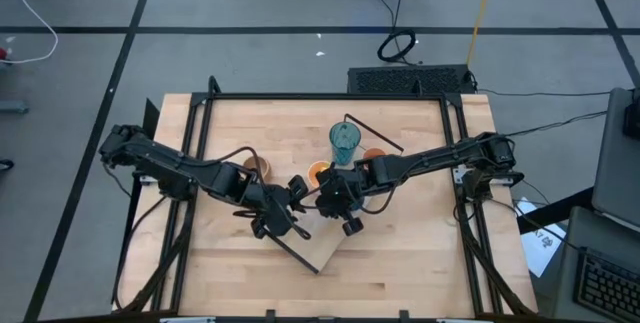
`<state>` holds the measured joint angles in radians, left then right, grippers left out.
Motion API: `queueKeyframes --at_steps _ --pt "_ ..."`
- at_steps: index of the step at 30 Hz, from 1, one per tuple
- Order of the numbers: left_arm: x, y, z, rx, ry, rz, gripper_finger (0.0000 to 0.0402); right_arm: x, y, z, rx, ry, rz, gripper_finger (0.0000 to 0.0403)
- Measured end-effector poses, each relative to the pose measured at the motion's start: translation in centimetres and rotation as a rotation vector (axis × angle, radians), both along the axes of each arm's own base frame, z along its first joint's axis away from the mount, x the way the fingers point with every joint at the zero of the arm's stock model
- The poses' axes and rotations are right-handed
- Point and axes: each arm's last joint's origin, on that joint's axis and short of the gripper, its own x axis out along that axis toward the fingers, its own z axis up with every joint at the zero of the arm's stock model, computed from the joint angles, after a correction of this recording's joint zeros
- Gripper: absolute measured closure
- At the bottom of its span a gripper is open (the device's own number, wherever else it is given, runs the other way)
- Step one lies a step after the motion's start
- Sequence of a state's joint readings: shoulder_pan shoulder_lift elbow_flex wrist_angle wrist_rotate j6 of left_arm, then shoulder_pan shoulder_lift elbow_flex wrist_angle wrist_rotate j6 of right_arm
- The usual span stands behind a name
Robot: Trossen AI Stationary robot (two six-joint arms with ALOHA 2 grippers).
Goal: Stack small to large cups/mugs on shelf
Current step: Put the transparent mug on the shelf
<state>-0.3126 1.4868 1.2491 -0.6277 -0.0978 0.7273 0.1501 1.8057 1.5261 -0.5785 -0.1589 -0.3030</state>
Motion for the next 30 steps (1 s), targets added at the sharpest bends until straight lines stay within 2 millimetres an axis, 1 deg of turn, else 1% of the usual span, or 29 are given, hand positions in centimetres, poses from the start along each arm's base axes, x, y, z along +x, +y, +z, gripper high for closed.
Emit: queueKeyframes --at_steps 3,5,13,16,19,21,30 --pt "-0.01 0.00 0.01 0.003 -0.001 -0.003 0.0259 0.00 0.01 0.00 0.001 0.000 -0.001 0.0385" --pt "-0.02 0.01 0.00 0.010 0.000 -0.011 0.0270 0.00 0.00 0.00 0.001 0.000 -0.001 0.0385" --pt "-0.06 -0.02 -0.03 0.042 -0.001 -0.053 0.0353 -0.02 0.00 -0.02 0.001 0.003 -0.001 0.0384" --pt "-0.06 -0.02 -0.03 0.050 -0.002 -0.066 0.0374 -0.02 0.00 -0.03 0.001 0.003 -0.001 0.0384" --pt "-0.07 -0.04 -0.05 0.054 -0.001 -0.076 0.0386 -0.02 0.00 -0.03 0.000 0.003 -0.002 0.0381" --pt "-0.10 -0.03 -0.09 0.055 0.002 -0.077 0.0389 -0.02 0.00 -0.02 0.000 0.003 -0.002 0.0369" --pt "-0.09 -0.02 -0.10 0.052 0.002 -0.072 0.0392 0.03 -0.08 0.01 -0.021 -0.005 -0.021 0.0291"
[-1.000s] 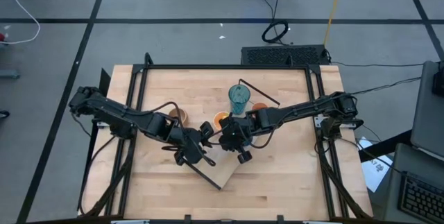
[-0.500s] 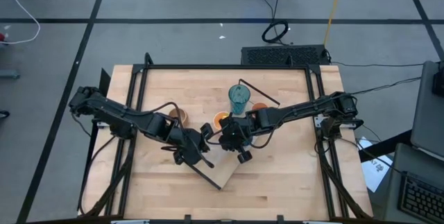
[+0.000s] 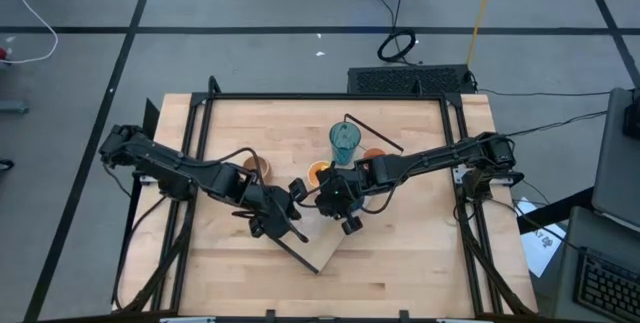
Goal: Stack small to large cups/mugs on shelf
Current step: Put the transparent mug on the shelf
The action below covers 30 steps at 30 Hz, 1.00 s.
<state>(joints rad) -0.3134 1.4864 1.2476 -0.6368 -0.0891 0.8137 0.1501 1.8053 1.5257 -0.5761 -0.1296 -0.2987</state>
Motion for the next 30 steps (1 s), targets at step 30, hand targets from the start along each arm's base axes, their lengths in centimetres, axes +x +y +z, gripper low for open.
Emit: queueKeyframes --at_steps 30 --pt "0.02 0.00 0.01 -0.046 0.008 0.040 0.0393 -0.41 -0.19 0.03 -0.042 0.029 -0.034 0.0136"
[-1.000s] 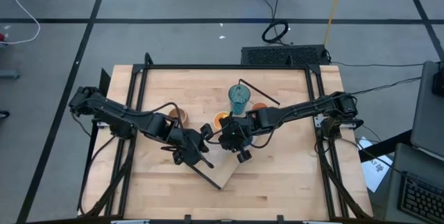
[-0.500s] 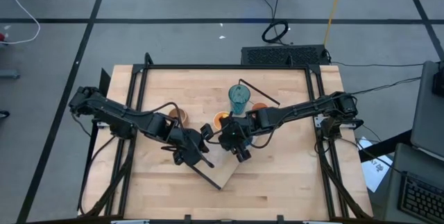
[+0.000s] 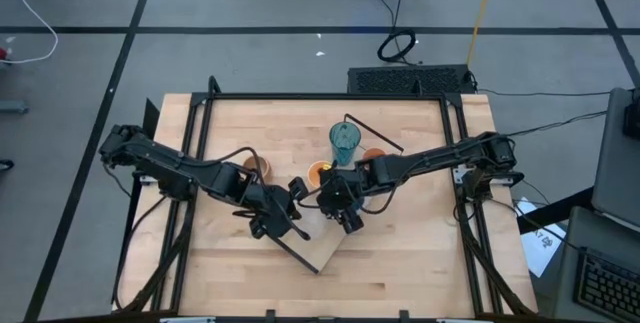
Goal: Stack small to large cups/mugs on shelf
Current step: Put the transparent mug on the shelf
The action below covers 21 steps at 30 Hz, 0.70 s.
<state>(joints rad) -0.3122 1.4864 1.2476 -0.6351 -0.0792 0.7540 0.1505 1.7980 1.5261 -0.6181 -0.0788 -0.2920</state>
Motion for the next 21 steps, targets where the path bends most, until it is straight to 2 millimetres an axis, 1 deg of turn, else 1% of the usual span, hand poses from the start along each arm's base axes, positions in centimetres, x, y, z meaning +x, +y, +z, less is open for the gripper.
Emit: queueKeyframes --at_steps 8,16,21 --pt "0.0 0.0 0.0 0.002 0.006 0.000 0.0399 -1.0 -0.3 1.2 -0.036 0.000 -0.027 0.0135" --pt "-0.1 0.0 -0.1 -0.011 0.020 -0.013 0.0399 -1.3 -0.4 2.0 -0.045 -0.033 -0.026 0.0135" --pt "-0.3 -0.1 -0.2 -0.023 0.040 -0.010 0.0400 -1.9 -0.4 3.2 -0.041 -0.062 -0.026 0.0135"
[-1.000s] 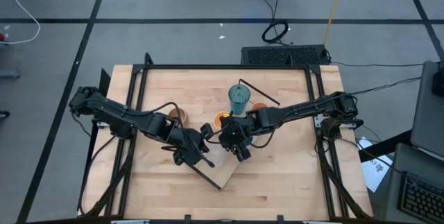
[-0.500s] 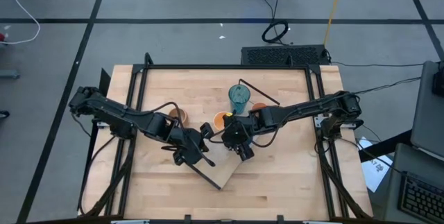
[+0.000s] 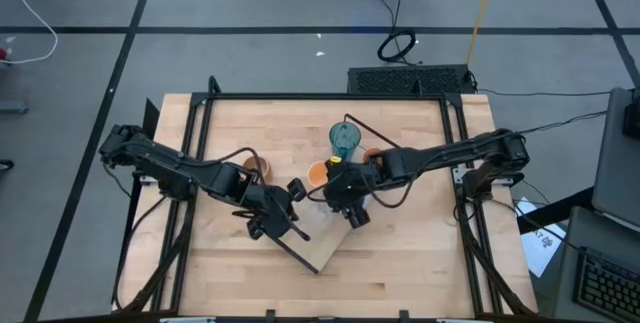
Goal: Stack small to large cups/mugs on shelf
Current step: Put the transparent mug on the shelf
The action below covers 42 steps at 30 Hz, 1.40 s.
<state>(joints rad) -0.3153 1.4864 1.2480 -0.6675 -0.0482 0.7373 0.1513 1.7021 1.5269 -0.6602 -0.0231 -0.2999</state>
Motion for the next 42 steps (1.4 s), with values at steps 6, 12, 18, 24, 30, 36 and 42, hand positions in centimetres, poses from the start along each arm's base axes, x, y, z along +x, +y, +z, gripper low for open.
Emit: queueKeyframes --at_steps 6,12,18,24,30,36,42 --pt "-0.1 0.0 -0.1 -0.015 0.016 0.026 0.0400 -1.6 0.0 2.4 0.012 -0.054 0.002 0.0135" --pt "-0.2 0.1 -0.1 0.003 0.022 0.049 0.0401 -4.2 0.5 5.2 0.026 -0.110 -0.131 0.0140" --pt "-0.6 0.3 0.5 0.012 0.004 0.066 0.0401 -7.1 2.4 7.2 0.047 -0.155 -0.243 0.0164" --pt "-1.3 0.5 1.4 -0.004 -0.018 0.074 0.0401 -9.5 4.4 7.9 0.032 -0.221 -0.322 0.0190" --pt "-1.9 0.6 2.0 -0.004 -0.006 0.076 0.0401 -11.5 5.3 5.7 0.105 -0.271 -0.349 0.0213" --pt "-2.2 0.6 3.9 -0.005 -0.001 0.077 0.0401 -12.9 5.7 2.1 0.175 -0.385 -0.333 0.0232" --pt "-2.8 0.8 5.5 -0.007 0.034 0.085 0.0401 -13.4 6.1 -1.3 0.250 -0.482 -0.312 0.0249"
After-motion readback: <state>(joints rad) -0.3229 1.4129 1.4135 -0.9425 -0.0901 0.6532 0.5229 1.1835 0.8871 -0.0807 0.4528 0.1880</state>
